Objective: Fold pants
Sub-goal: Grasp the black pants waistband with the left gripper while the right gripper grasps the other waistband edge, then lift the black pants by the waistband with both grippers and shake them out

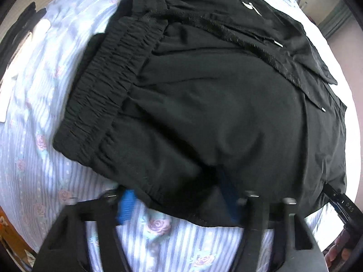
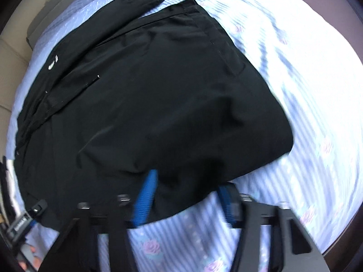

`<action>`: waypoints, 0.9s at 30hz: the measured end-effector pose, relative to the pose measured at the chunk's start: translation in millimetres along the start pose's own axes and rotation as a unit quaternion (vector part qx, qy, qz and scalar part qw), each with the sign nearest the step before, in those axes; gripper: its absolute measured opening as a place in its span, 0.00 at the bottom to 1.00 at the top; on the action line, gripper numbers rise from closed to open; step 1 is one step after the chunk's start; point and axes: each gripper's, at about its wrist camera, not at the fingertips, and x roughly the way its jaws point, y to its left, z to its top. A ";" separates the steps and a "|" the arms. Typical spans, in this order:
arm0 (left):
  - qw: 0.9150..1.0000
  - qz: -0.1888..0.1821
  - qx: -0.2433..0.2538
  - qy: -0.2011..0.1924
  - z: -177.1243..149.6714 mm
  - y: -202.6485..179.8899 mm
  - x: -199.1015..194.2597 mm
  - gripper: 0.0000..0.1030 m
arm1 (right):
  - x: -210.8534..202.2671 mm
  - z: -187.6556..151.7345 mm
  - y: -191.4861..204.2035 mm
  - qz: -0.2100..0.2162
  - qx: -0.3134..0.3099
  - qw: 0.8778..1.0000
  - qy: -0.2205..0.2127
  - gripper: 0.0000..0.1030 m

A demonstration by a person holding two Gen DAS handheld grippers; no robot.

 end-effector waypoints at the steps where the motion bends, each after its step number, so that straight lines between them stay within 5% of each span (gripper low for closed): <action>1: 1.000 0.004 -0.003 0.001 1.8 0.8 -3.6 0.29 | -2.6 3.9 3.8 0.001 -0.016 1.000 -0.001 0.11; 2: 1.000 0.012 -0.005 0.002 3.6 1.4 -6.8 0.13 | -6.4 7.4 7.5 0.003 -0.027 1.000 -0.001 0.09; 4: 1.000 0.008 -0.008 0.009 8.0 2.7 -16.3 0.10 | -18.5 14.6 14.8 0.011 -0.037 0.999 -0.009 0.08; 18: 0.995 0.015 0.043 -0.094 35.9 -0.3 -138.3 0.07 | -171.3 97.9 72.3 0.086 -0.073 0.984 -0.135 0.06; 27: 0.992 0.017 0.057 -0.109 36.7 11.7 -181.6 0.06 | -238.2 78.2 71.8 0.114 -0.094 0.979 -0.140 0.05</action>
